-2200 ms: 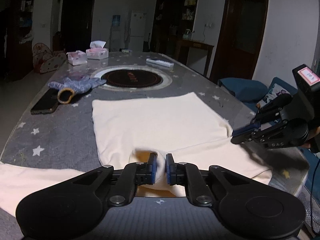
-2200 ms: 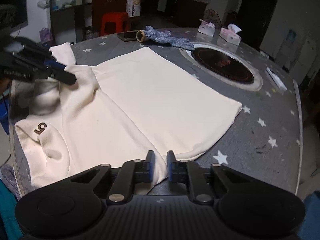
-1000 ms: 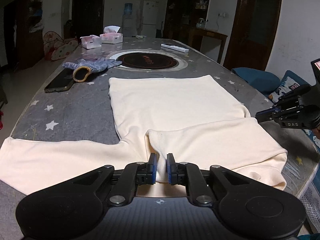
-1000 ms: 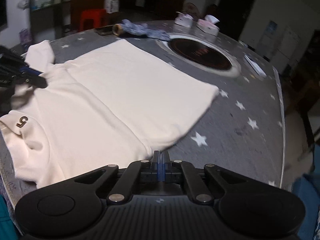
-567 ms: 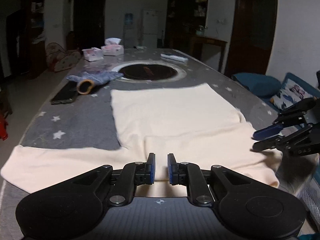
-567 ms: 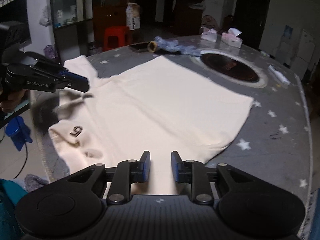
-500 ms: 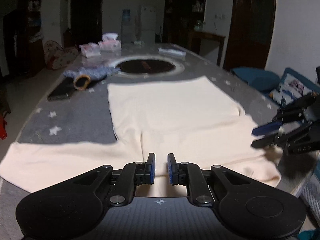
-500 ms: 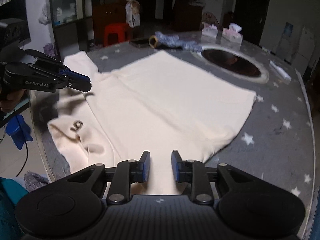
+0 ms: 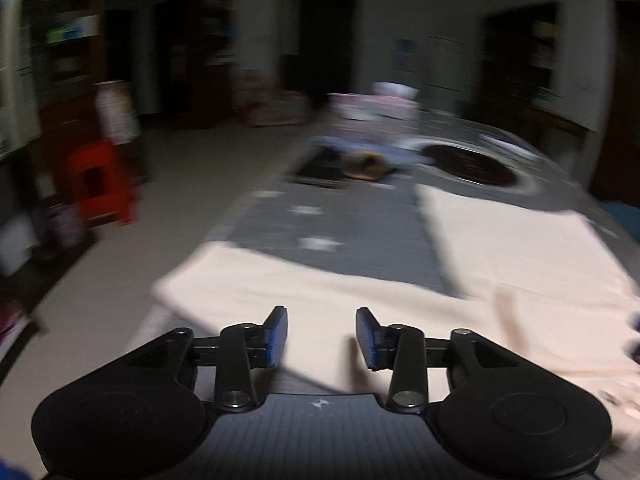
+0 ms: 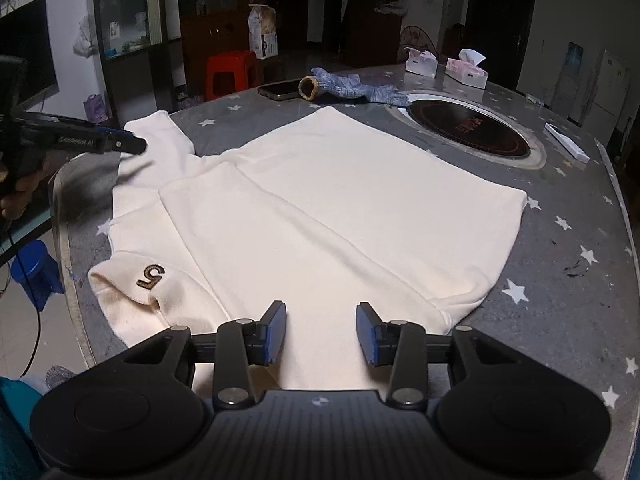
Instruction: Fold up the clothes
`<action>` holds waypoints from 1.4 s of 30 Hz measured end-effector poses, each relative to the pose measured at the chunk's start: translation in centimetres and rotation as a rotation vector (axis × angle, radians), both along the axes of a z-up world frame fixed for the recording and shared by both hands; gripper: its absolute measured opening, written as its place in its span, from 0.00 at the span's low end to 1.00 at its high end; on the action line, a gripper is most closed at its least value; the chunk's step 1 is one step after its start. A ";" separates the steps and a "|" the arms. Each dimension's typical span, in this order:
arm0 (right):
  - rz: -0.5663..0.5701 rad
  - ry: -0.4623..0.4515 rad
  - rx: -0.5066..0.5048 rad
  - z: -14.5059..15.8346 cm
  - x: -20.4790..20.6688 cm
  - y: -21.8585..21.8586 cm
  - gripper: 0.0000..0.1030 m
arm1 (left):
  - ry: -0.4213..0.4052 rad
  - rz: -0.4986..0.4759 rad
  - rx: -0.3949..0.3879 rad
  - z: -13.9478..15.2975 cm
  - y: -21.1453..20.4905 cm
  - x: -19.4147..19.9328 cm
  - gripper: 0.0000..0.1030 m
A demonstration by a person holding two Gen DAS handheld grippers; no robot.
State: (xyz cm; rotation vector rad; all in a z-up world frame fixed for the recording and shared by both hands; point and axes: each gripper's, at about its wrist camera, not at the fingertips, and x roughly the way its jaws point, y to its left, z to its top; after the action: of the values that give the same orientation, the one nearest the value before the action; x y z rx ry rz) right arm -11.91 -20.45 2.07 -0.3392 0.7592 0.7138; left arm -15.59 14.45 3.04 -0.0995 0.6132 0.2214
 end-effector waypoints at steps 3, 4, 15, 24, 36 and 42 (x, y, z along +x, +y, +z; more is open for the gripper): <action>-0.003 -0.002 -0.001 0.1 -0.1 0.1 0.43 | -0.009 0.138 0.002 -0.3 3.0 0.4 0.43; -0.002 -0.004 -0.003 0.1 -0.1 0.2 0.43 | -0.006 0.165 -0.006 -0.5 3.8 0.6 0.43; 0.026 -0.036 -0.025 0.4 -0.9 1.1 0.49 | -0.004 0.249 -0.078 -1.8 6.8 2.1 0.33; 0.002 -0.042 0.009 0.8 -1.2 0.4 0.49 | -0.096 0.164 -0.112 0.7 4.4 2.0 0.07; -0.050 -0.037 0.047 1.0 -0.8 -1.1 0.49 | -0.232 -0.358 -0.275 7.6 -8.3 1.8 0.07; -0.105 -0.039 0.067 1.3 -0.8 -2.8 0.49 | -0.180 -0.570 -0.343 6.4 -14.6 2.2 0.08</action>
State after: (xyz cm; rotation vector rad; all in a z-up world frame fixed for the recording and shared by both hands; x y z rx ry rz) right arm -12.70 -23.30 3.34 -0.2499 0.7093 0.6304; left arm -13.39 -0.19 9.45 -0.2663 0.4730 -0.4424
